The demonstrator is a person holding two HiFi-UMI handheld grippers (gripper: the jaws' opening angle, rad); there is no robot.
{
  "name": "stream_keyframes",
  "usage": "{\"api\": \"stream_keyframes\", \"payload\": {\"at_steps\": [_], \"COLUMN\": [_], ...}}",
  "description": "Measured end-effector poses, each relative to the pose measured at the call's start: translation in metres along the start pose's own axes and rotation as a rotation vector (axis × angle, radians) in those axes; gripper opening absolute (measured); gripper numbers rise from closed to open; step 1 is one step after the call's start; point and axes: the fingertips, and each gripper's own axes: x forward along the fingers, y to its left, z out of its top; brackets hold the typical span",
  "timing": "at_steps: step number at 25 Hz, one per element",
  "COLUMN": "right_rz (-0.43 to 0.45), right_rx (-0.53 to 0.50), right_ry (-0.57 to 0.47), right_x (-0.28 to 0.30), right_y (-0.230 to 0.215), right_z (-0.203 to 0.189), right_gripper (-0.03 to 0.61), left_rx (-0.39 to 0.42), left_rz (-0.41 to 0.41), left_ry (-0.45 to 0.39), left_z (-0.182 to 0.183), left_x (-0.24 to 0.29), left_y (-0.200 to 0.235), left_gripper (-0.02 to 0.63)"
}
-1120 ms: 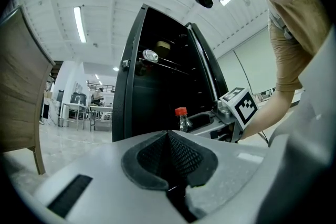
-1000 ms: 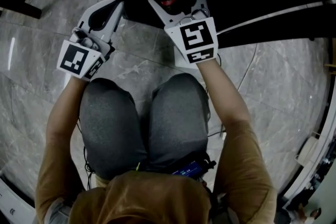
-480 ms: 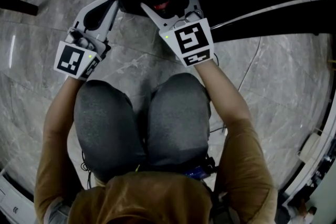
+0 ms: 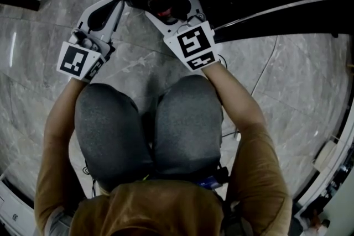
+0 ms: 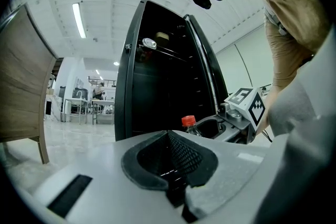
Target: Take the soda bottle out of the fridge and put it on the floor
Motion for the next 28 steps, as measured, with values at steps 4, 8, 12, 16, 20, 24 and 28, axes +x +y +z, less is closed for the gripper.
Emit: {"api": "stream_keyframes", "payload": {"at_steps": [4, 8, 12, 16, 20, 24, 28], "right_rz": [0.009, 0.025, 0.032, 0.041, 0.038, 0.03, 0.03], "right_rx": [0.012, 0.023, 0.041, 0.04, 0.049, 0.073, 0.074], "right_ry": [0.022, 0.043, 0.048, 0.057, 0.079, 0.101, 0.115], "right_x": [0.004, 0.008, 0.013, 0.018, 0.021, 0.023, 0.025], "right_y": [0.007, 0.016, 0.024, 0.031, 0.034, 0.037, 0.042], "right_z": [-0.018, -0.034, -0.048, -0.058, -0.074, -0.089, -0.102], "right_gripper": [0.296, 0.298, 0.297, 0.298, 0.298, 0.298, 0.298], "left_rx": [-0.015, -0.019, -0.035, -0.05, -0.062, -0.074, -0.064], "left_rz": [-0.003, -0.014, -0.006, 0.005, 0.011, 0.014, 0.018], "left_ry": [0.014, 0.023, 0.026, 0.043, 0.064, 0.086, 0.103], "left_z": [-0.015, -0.026, -0.039, -0.055, -0.071, -0.083, -0.092], "left_x": [-0.002, -0.003, -0.002, -0.004, -0.005, -0.007, -0.008], "left_y": [-0.004, -0.009, -0.011, -0.012, -0.015, -0.019, -0.019], "left_gripper": [0.002, 0.002, 0.002, 0.002, 0.002, 0.002, 0.002]}}
